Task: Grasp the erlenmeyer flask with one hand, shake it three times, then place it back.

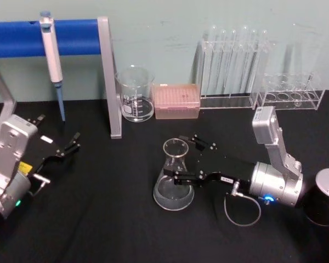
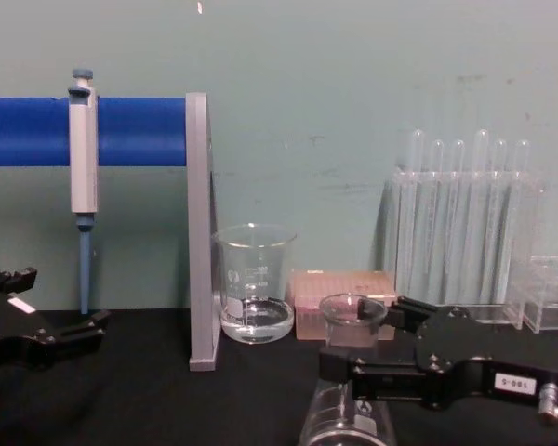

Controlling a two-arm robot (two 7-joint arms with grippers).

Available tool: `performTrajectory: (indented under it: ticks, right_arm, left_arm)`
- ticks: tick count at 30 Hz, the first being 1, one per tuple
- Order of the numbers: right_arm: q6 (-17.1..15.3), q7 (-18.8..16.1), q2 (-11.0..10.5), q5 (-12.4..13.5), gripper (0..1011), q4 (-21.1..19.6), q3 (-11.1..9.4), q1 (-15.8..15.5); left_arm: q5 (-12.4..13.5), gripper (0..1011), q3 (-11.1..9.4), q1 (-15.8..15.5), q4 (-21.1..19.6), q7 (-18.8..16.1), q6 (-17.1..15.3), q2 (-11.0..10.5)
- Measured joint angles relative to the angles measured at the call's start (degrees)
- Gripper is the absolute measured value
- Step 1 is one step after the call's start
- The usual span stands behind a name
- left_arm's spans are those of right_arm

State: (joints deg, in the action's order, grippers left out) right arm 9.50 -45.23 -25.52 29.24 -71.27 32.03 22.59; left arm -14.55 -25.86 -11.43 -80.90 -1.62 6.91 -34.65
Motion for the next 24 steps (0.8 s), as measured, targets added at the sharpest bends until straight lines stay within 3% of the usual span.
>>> performTrajectory:
  ticks: [24]
  right_arm:
    - [-0.3,-1.0,1.4,-0.2,1000,3.8,1.0,2.3]
  left_arm:
    - [0.0,1001,0.0,0.0,0.0,0.0,0.0,0.0]
